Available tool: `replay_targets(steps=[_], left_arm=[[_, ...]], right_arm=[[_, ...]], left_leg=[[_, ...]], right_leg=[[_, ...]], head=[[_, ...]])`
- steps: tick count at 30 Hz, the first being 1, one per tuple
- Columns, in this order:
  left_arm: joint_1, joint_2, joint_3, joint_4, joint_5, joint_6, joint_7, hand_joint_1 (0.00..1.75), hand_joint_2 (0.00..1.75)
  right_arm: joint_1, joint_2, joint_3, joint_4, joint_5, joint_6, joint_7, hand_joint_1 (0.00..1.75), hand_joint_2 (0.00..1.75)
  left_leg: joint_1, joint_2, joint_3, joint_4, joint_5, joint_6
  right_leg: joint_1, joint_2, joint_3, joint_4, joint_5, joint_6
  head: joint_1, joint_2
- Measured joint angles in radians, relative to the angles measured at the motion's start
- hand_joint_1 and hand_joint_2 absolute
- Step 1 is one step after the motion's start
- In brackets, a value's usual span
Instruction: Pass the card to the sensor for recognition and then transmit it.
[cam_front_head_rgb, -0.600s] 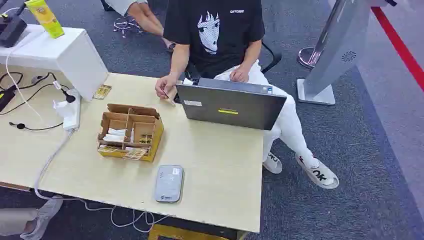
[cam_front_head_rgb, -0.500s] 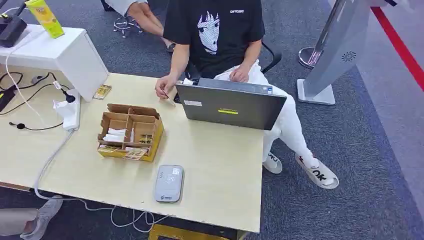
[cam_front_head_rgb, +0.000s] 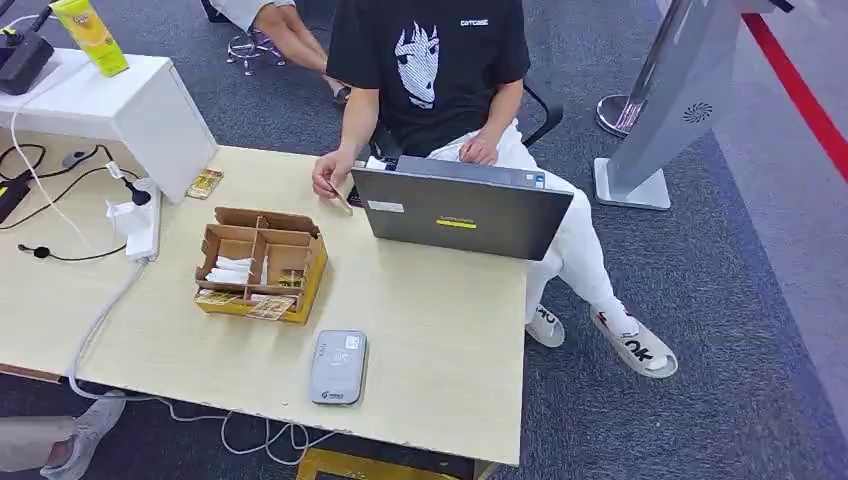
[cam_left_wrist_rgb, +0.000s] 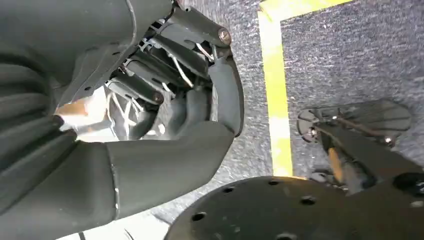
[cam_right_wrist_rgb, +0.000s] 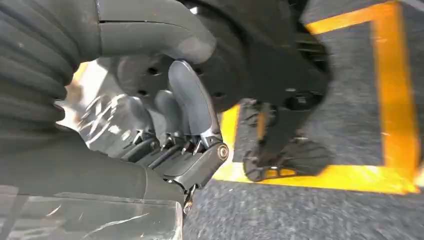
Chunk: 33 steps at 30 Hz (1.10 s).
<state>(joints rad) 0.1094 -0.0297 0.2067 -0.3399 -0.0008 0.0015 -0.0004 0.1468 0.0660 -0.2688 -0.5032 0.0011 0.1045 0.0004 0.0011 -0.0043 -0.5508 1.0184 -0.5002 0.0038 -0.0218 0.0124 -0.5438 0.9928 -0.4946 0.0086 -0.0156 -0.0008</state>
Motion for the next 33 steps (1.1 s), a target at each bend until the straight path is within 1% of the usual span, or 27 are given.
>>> replay_targets(steps=[2,4,5,6,8,10,13,17,18,22,23,24,27,29,30,32,33], left_arm=[[0.008,0.005,-0.045,-0.007,0.000,0.000,0.000,0.00,1.75],[0.010,0.004,-0.056,-0.012,0.001,-0.006,-0.004,0.00,1.75],[0.010,0.003,-0.056,-0.012,0.001,-0.016,-0.010,0.00,1.75],[0.010,0.000,-0.056,-0.013,0.003,-0.028,-0.015,0.00,1.75],[0.010,-0.005,-0.055,-0.018,0.008,-0.050,-0.028,0.00,1.75],[0.009,-0.014,-0.047,-0.021,0.013,-0.069,-0.041,0.00,1.75],[0.009,-0.016,-0.030,-0.024,0.021,-0.100,-0.062,0.00,1.75],[0.004,-0.031,0.005,-0.039,0.030,-0.152,-0.090,0.00,1.75],[0.004,-0.042,0.016,-0.044,0.031,-0.164,-0.095,0.00,1.75],[0.004,-0.080,0.076,-0.082,0.035,-0.206,-0.123,0.00,1.75],[0.004,-0.087,0.093,-0.097,0.036,-0.215,-0.129,0.00,0.00],[0.004,-0.093,0.107,-0.111,0.039,-0.223,-0.136,0.00,0.00],[0.007,-0.111,0.153,-0.173,0.059,-0.239,-0.155,0.00,0.00],[0.010,-0.121,0.178,-0.218,0.074,-0.245,-0.166,0.00,0.00],[0.012,-0.129,0.191,-0.244,0.084,-0.248,-0.170,0.00,1.75],[0.019,-0.141,0.217,-0.293,0.101,-0.253,-0.180,0.00,1.75],[0.023,-0.148,0.229,-0.316,0.109,-0.253,-0.186,0.00,1.75]], right_arm=[[0.001,-0.015,0.057,0.021,0.000,0.000,0.000,1.13,1.75],[-0.001,-0.018,0.100,0.036,-0.022,0.000,-0.002,1.13,1.75],[-0.004,-0.018,0.118,0.044,-0.047,0.000,-0.010,0.00,1.75],[-0.008,-0.018,0.134,0.052,-0.073,-0.002,-0.016,0.00,1.75],[-0.017,-0.018,0.165,0.066,-0.131,-0.034,-0.030,0.00,1.75],[-0.029,-0.016,0.197,0.082,-0.196,-0.082,-0.046,0.00,1.75],[-0.043,-0.013,0.239,0.103,-0.284,-0.120,-0.069,0.00,1.75],[-0.061,-0.002,0.287,0.129,-0.406,-0.125,-0.100,0.00,1.75],[-0.066,-0.001,0.298,0.134,-0.435,-0.125,-0.106,0.00,1.75],[-0.084,0.006,0.334,0.156,-0.549,-0.127,-0.130,0.00,1.75],[-0.088,0.008,0.342,0.161,-0.574,-0.140,-0.137,0.00,1.75],[-0.093,0.010,0.351,0.166,-0.604,-0.160,-0.143,0.00,0.00],[-0.105,0.020,0.376,0.178,-0.680,-0.220,-0.161,0.00,0.00],[-0.113,0.022,0.389,0.186,-0.722,-0.245,-0.170,0.00,0.00],[-0.118,0.023,0.397,0.189,-0.746,-0.258,-0.175,0.00,0.00],[-0.126,0.026,0.410,0.197,-0.790,-0.273,-0.183,0.00,0.00],[-0.130,0.026,0.417,0.201,-0.811,-0.274,-0.188,0.00,1.75]], left_leg=[[0.000,0.000,0.000,0.000,0.000,0.000],[0.000,0.000,0.000,0.000,0.000,0.000],[0.000,0.000,0.000,0.000,0.000,0.000],[0.000,0.000,0.000,0.000,0.000,0.000],[0.000,0.000,0.000,0.000,0.000,0.000],[0.000,0.000,0.000,0.000,0.000,0.000],[0.000,-0.001,0.000,0.000,0.001,0.000],[0.000,-0.003,0.000,0.000,0.001,0.000],[0.000,-0.003,0.000,0.000,0.001,0.000],[0.000,-0.003,0.000,0.000,0.001,0.001],[-0.001,-0.003,0.000,0.000,0.001,0.001],[0.000,-0.003,0.000,0.000,0.001,0.001],[0.000,-0.003,0.000,0.000,0.001,0.001],[0.000,-0.003,0.000,0.000,0.001,0.000],[0.000,-0.003,0.000,0.000,0.002,0.000],[0.000,-0.003,0.000,0.000,0.002,0.000],[0.000,-0.003,0.000,0.000,0.002,0.000]], right_leg=[[0.000,0.000,0.000,0.000,0.000,0.000],[0.000,0.000,0.000,0.000,0.000,0.000],[0.000,0.000,0.000,0.000,0.000,0.000],[0.000,0.000,0.000,0.000,0.000,0.000],[0.000,0.000,0.000,0.000,0.000,0.000],[0.000,0.000,0.000,0.000,0.000,0.000],[0.000,0.000,0.001,0.000,0.000,0.000],[0.000,-0.001,0.001,0.000,0.000,0.000],[0.000,-0.001,0.001,0.000,0.000,0.000],[0.000,-0.001,0.001,0.000,0.000,0.000],[0.000,-0.001,0.001,0.000,0.000,0.000],[0.000,-0.001,0.001,0.000,0.000,0.000],[0.000,-0.002,0.001,0.000,0.001,0.000],[0.000,-0.002,0.001,0.000,0.001,0.000],[0.000,-0.002,0.001,0.000,0.001,0.000],[0.000,-0.002,0.001,0.001,0.001,0.000],[0.000,-0.002,0.001,0.001,0.001,0.000]], head=[[0.000,0.000],[0.000,0.000],[0.000,0.000],[0.000,0.000],[0.000,0.000],[0.000,0.000],[0.000,0.000],[0.001,0.000],[-0.001,0.000],[-0.001,0.000],[-0.001,0.000],[-0.001,0.000],[-0.002,0.000],[-0.002,0.000],[-0.002,0.000],[-0.001,0.000],[-0.001,0.000]])
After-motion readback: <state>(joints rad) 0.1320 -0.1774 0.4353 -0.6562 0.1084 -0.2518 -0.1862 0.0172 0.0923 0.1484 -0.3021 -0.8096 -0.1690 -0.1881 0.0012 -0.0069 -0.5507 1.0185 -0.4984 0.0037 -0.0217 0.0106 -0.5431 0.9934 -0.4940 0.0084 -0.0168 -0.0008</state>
